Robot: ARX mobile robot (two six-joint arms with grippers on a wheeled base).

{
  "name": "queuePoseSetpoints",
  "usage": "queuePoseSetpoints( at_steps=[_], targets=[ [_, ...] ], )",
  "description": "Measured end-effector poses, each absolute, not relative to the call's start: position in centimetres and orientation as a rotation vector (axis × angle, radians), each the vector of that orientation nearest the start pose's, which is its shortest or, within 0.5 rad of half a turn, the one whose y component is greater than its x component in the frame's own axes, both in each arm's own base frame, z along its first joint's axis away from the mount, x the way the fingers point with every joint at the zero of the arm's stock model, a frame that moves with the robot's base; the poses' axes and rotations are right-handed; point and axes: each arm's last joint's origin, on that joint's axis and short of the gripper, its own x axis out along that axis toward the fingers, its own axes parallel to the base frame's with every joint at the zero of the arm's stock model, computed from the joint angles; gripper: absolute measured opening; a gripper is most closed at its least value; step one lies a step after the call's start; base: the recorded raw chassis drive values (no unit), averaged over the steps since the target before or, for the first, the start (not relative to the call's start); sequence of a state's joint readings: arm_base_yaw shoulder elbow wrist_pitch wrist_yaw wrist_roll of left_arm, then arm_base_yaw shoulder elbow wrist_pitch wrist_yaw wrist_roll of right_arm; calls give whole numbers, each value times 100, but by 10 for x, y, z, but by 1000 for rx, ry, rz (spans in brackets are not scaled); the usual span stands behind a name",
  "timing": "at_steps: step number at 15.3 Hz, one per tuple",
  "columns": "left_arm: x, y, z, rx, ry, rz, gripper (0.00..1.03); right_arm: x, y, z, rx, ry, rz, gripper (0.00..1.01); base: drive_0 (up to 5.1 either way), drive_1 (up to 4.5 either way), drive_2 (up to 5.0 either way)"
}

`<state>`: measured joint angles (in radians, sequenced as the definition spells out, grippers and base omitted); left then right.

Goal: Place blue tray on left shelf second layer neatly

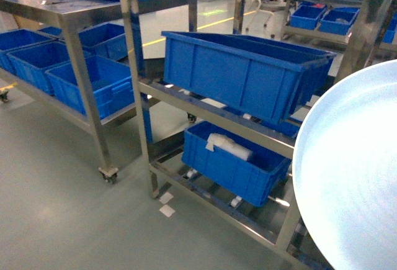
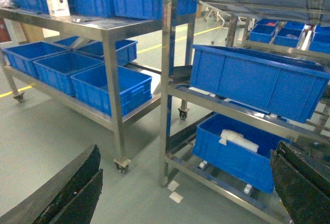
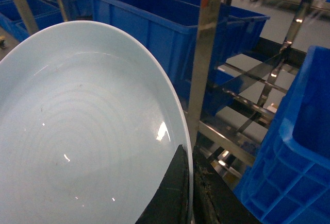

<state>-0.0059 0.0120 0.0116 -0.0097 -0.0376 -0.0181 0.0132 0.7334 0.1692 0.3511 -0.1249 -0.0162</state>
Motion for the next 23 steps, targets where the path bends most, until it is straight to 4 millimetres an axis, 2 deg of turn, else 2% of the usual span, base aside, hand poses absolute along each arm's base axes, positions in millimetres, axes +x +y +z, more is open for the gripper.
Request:
queuePoseSetpoints(
  at_steps=[4,23],
  targets=[
    [98,1,166,-18,9,33,98,157,6,179,-4,213,139,2,-176,256,-608],
    [98,0,166,-18,10,31,98,158,6,179,-4,216,139,2,-164,-164,-164]
  ],
)
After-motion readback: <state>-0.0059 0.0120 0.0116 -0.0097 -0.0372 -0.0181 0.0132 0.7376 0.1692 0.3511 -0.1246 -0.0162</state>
